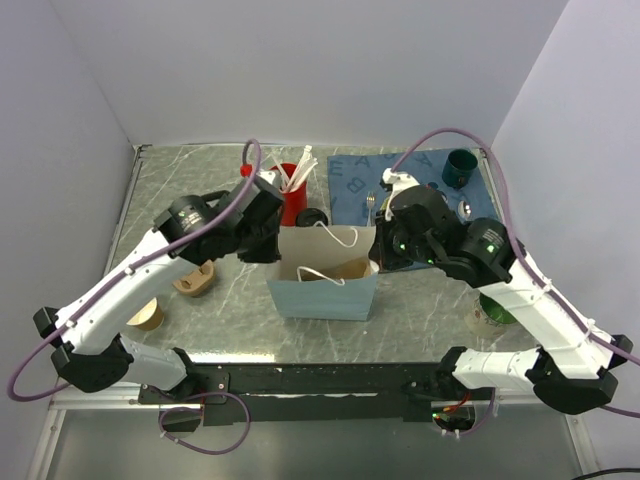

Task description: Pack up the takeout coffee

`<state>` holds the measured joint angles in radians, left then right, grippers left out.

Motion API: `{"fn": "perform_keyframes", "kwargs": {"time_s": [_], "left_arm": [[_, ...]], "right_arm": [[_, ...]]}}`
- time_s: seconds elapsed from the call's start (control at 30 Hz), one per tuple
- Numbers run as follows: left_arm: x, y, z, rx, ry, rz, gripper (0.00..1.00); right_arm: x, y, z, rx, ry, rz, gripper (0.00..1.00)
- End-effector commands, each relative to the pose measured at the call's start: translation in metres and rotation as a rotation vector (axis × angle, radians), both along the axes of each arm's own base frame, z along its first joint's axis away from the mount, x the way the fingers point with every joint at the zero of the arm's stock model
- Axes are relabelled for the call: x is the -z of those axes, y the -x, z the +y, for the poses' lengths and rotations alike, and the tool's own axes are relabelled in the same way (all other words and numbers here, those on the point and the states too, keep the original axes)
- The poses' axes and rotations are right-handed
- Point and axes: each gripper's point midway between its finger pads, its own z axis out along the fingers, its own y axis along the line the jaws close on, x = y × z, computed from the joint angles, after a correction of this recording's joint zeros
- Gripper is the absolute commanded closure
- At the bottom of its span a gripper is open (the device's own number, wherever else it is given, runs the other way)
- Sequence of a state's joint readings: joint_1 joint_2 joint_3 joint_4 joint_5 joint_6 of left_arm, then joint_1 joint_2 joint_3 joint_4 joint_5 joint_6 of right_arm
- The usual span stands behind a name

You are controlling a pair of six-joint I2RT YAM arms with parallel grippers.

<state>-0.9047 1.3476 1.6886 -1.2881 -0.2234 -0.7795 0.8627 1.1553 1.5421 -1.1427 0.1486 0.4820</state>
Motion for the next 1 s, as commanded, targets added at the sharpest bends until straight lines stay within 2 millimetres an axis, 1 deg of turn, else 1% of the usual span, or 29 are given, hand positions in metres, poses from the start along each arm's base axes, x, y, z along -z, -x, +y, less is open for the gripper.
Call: {"fn": "perform_keyframes", "kwargs": {"time_s": [0.0, 0.03, 0.07, 0.1, 0.2, 0.27, 0.37, 0.43, 0.47, 0.5, 0.53, 0.57, 0.6, 0.63, 0.67, 0.7, 0.73, 0.77, 0.8, 0.83, 0.97], "left_arm": [[-0.035, 0.003, 0.001, -0.016, 0.054, -0.026, 0.99], [-0.039, 0.005, 0.0, -0.009, 0.074, -0.018, 0.99], [-0.044, 0.007, -0.002, -0.01, 0.094, -0.019, 0.99], [-0.051, 0.007, -0.003, -0.014, 0.12, -0.029, 0.99], [-0.063, 0.012, -0.007, -0.013, 0.177, -0.021, 0.99], [-0.067, 0.014, -0.01, -0.007, 0.195, -0.012, 0.99], [-0.076, 0.013, -0.01, -0.01, 0.218, -0.03, 0.99], [-0.079, 0.012, -0.008, -0.028, 0.226, -0.038, 0.98], [-0.075, 0.012, -0.007, -0.035, 0.219, -0.034, 0.94], [-0.06, 0.012, -0.005, -0.049, 0.184, -0.01, 0.87], [-0.053, 0.013, -0.004, -0.059, 0.179, 0.003, 0.78], [-0.042, 0.014, -0.004, -0.051, 0.161, 0.021, 0.55], [-0.018, 0.018, -0.004, -0.041, 0.118, 0.064, 0.48], [-0.013, 0.02, -0.003, -0.043, 0.119, 0.07, 0.45], [-0.007, 0.02, 0.001, -0.056, 0.104, 0.073, 0.41], [0.001, 0.021, 0.005, -0.067, 0.085, 0.08, 0.4], [-0.001, 0.018, 0.01, -0.083, 0.079, 0.06, 0.38], [-0.001, 0.018, 0.011, -0.088, 0.073, 0.051, 0.35], [-0.005, 0.016, 0.013, -0.095, 0.076, 0.039, 0.34], [-0.005, 0.014, 0.015, -0.104, 0.06, 0.028, 0.34], [-0.004, 0.012, 0.015, -0.087, 0.044, 0.018, 0.33]], "right_arm": [[-0.052, 0.001, -0.002, 0.004, -0.13, -0.108, 1.0], [-0.054, 0.001, -0.004, 0.009, -0.131, -0.11, 1.0], [-0.061, 0.002, -0.004, 0.009, -0.143, -0.121, 1.0], [-0.062, 0.003, -0.007, 0.014, -0.14, -0.116, 1.0], [-0.072, 0.006, -0.009, 0.017, -0.153, -0.122, 1.0], [-0.079, 0.007, -0.011, 0.021, -0.166, -0.13, 1.0], [-0.083, 0.009, -0.012, 0.021, -0.183, -0.138, 1.0], [-0.08, 0.01, -0.013, 0.02, -0.178, -0.132, 1.0], [-0.072, 0.011, -0.013, 0.016, -0.164, -0.114, 0.98], [-0.066, 0.012, -0.011, 0.009, -0.159, -0.1, 0.93], [-0.062, 0.015, -0.013, 0.01, -0.164, -0.096, 0.87], [-0.045, 0.016, -0.013, 0.012, -0.142, -0.065, 0.73], [-0.037, 0.017, -0.013, 0.015, -0.139, -0.052, 0.66], [-0.027, 0.02, -0.016, 0.024, -0.132, -0.037, 0.61], [-0.027, 0.02, -0.016, 0.033, -0.138, -0.04, 0.54], [-0.026, 0.019, -0.017, 0.04, -0.143, -0.042, 0.53], [-0.028, 0.02, -0.019, 0.044, -0.147, -0.049, 0.51], [-0.031, 0.018, -0.02, 0.052, -0.149, -0.057, 0.5], [-0.031, 0.018, -0.021, 0.053, -0.146, -0.06, 0.5], [-0.034, 0.017, -0.021, 0.055, -0.148, -0.069, 0.5], [-0.034, 0.015, -0.022, 0.051, -0.121, -0.074, 0.5]]}}
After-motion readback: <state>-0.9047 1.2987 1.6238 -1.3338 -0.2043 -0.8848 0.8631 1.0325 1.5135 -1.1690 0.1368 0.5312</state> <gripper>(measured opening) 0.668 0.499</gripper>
